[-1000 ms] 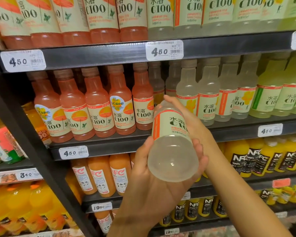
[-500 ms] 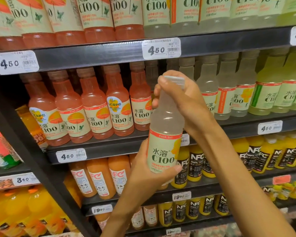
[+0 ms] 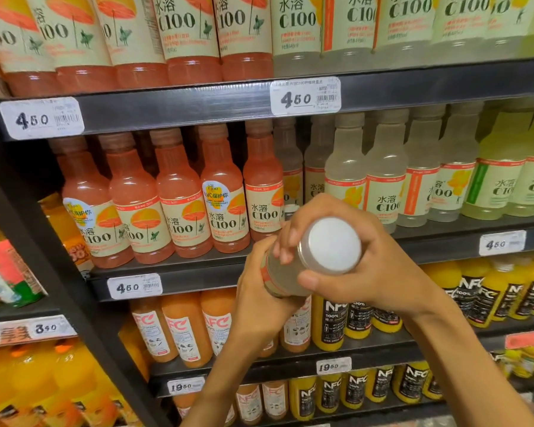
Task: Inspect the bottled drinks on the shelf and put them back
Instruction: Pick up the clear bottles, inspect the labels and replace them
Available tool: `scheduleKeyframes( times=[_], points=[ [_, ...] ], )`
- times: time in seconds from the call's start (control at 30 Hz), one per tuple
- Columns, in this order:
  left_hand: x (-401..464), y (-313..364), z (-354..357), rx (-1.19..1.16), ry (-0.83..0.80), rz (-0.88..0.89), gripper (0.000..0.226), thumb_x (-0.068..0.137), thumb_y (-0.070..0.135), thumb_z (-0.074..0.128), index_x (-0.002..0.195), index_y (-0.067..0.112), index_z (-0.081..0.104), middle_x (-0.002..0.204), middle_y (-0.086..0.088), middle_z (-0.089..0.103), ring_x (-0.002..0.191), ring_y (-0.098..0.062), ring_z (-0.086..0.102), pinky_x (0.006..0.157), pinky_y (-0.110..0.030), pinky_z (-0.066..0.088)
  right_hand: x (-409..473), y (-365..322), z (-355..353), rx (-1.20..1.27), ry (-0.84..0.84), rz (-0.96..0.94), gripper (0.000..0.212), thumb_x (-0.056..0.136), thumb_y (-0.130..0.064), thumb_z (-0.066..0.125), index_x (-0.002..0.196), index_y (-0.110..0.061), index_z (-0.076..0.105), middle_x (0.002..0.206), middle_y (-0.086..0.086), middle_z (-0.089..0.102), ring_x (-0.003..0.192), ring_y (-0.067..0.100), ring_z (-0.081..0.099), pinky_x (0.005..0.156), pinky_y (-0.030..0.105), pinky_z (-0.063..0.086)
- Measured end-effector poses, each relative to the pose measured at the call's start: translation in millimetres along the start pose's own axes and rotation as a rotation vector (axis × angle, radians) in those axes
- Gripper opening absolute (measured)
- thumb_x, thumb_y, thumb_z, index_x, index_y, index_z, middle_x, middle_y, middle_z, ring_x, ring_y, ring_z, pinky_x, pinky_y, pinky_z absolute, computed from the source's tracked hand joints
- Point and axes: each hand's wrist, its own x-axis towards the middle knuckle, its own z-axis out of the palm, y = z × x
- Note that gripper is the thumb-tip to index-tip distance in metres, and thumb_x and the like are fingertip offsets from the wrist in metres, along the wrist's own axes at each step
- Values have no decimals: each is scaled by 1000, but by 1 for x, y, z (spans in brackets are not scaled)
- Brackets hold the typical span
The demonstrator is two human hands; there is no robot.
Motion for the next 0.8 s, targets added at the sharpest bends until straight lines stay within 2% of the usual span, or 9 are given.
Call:
scheduleKeyframes(
  times=[0.1,0.17,0.27,0.33,0.4,0.53,0.67,0.73,0.8],
  points=[
    [-5,-2,-5,-55,-173,-7,71,64,11,81,126,32,52,112,9,66,106,-10,63,81,-24,56,5,-2,-3,26,50,-2,25,77,-5,69,98,-11,56,88,4,64,84,26,65,80,36,51],
    [-11,5,-9,-116,-288,-58,69,59,22,84,113,51,53,108,17,67,100,-5,65,74,-16,54,12,-2,-8,46,100,-2,25,77,-11,69,98,-14,57,87,1,65,84,29,65,77,42,53],
    [-21,13,-10,-188,-428,-165,62,55,32,85,95,66,52,101,26,67,95,3,65,68,-10,52,21,2,-14,115,116,71,29,78,-18,64,106,-15,55,92,1,68,92,26,66,80,36,53],
    [-24,15,-11,-229,-493,-195,59,54,32,83,97,61,55,99,27,68,94,4,66,69,-9,51,21,7,-15,261,123,149,30,79,-19,59,108,-13,53,88,4,70,85,24,68,78,36,55],
    [-27,17,-10,-291,-523,-216,59,56,32,81,108,42,55,101,24,69,97,1,66,71,-11,52,21,12,-15,377,183,199,23,81,-18,58,103,-12,53,75,3,67,67,19,67,69,34,56],
    [-32,22,-13,-408,-500,-240,60,67,35,73,122,30,50,113,10,69,108,-12,65,81,-20,53,24,14,-15,382,424,264,8,89,-20,62,92,-16,56,66,2,61,57,15,60,57,29,52],
    [-29,33,-18,-374,-377,-216,53,71,51,62,119,31,53,112,13,69,106,-7,65,79,-15,51,29,17,-21,405,634,429,27,84,-34,68,101,-17,56,69,1,66,65,16,66,56,28,53],
    [-34,35,-17,-433,-364,-288,56,70,61,62,119,33,56,111,11,70,104,-7,66,78,-18,53,30,18,-23,440,578,488,39,79,-43,66,105,-15,57,74,2,69,70,16,69,59,29,55],
    [-38,39,-16,-624,-392,-417,60,70,70,62,118,33,61,109,5,72,98,-12,69,76,-24,55,30,21,-24,510,481,531,53,80,-46,60,118,-9,57,87,7,71,81,19,70,69,33,59]
  ],
)
